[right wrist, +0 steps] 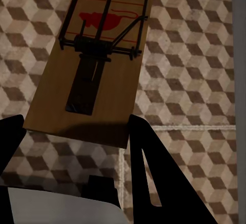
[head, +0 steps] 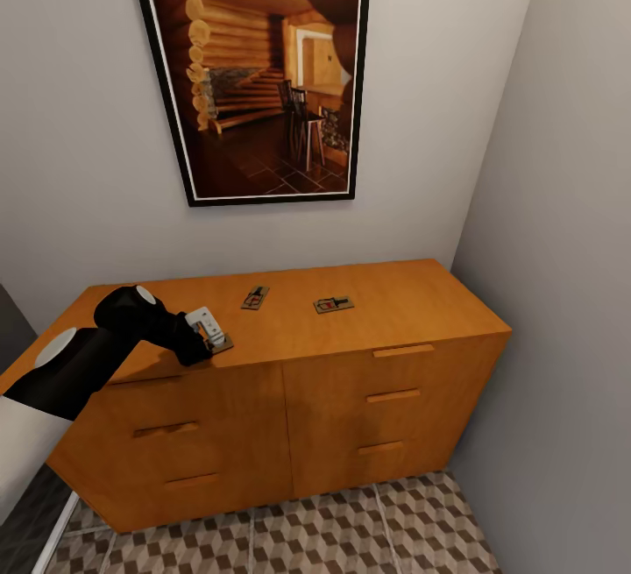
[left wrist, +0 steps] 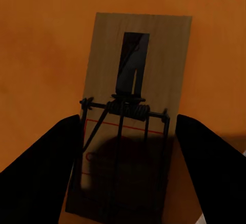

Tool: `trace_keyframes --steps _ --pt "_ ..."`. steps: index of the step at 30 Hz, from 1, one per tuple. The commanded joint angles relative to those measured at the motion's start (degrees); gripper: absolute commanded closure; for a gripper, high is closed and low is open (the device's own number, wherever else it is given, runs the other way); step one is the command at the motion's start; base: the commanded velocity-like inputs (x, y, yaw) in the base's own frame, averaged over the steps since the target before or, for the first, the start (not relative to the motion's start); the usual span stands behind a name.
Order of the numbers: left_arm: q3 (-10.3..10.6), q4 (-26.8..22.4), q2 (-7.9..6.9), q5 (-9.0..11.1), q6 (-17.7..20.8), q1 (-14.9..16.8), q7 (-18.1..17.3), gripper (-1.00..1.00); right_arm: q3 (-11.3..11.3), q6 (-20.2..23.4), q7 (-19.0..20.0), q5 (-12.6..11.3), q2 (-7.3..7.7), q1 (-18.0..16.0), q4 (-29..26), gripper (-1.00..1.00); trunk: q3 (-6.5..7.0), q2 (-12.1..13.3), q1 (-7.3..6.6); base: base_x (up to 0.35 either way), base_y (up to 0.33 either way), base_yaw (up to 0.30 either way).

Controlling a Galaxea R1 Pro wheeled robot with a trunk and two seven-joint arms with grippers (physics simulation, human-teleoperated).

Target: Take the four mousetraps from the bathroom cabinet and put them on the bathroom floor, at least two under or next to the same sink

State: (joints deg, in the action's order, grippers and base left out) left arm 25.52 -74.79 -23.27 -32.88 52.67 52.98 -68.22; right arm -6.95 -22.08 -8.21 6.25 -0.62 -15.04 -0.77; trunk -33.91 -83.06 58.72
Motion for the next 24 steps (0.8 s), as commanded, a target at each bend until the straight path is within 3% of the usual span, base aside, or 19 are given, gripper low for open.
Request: trace_keyframes --steps 1,5,21,24 --pt "0.1 3.5 -0.02 -0.3 0.4 0.0 -0.6 1.00 -0.3 -0.1 -0.4 0.4 0.00 0.0 0.1 1.00 -0.07 0.0 0.01 0.000 0.000 0.000" --pt "0.0 3.1 -0.02 -0.3 0.5 0.0 -0.6 1.00 -0.3 -0.1 -0.4 0.4 -0.04 0.0 0.1 1.00 -0.07 0.0 0.01 0.000 0.000 0.000" --pt "-0.5 -6.8 -0.46 -0.3 0.9 0.0 -3.4 1.00 -0.3 -0.1 -0.4 0.4 -0.06 0.0 0.1 1.00 -0.07 0.0 0.01 0.000 0.000 0.000" --pt "-1.8 -8.2 -0.57 -0.3 0.9 0.0 -3.8 1.00 -0.3 -0.1 -0.4 0.4 -0.07 0.0 0.0 1.00 -0.07 0.0 0.01 0.000 0.000 0.000"
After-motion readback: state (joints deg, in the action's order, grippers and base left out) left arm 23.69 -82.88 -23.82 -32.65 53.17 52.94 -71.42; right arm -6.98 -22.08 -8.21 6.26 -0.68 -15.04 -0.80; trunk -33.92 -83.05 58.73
